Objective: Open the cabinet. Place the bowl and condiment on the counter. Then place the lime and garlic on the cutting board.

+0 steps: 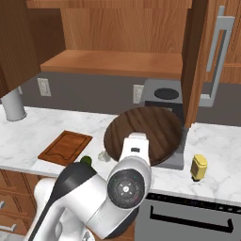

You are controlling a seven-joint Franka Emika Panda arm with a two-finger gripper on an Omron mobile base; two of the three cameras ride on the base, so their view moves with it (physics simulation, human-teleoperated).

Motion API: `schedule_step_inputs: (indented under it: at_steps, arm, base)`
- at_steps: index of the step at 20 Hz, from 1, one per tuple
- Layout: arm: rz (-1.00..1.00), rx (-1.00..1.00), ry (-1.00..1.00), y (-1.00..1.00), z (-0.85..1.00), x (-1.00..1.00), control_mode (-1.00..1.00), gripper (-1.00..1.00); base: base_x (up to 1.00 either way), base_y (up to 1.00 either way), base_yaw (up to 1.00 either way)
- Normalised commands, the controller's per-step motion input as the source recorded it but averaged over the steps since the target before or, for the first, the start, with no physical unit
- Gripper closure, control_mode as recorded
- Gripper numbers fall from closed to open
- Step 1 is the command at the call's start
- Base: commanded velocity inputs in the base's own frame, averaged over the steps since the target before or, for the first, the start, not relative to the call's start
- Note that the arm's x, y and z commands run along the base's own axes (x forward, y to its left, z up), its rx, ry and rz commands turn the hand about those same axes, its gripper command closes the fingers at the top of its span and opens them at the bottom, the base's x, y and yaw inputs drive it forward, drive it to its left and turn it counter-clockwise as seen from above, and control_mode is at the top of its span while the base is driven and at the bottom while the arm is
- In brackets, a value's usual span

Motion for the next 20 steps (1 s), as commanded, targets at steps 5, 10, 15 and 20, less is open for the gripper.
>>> schedule_step_inputs:
  at_steps: [5, 10, 15, 20]
  arm:
    - [-0.06, 0.0, 0.02, -0.33, -0.03, 0.0, -1.0, 1.0]
    - [-0.06, 0.0, 0.03, -0.36, -0.06, 0.0, -1.0, 1.0]
    - [-0.05, 0.0, 0.02, -0.38, -0.06, -0.01, -1.0, 1.0]
    - [-0.05, 0.0, 0.01, -0.39, -0.07, -0.04, -1.0, 1.0]
  base:
    - [0.0, 0.0, 0.0]
    - [0.0, 0.0, 0.0]
    - [0.0, 0.0, 0.0]
    - [0.0, 0.0, 0.0]
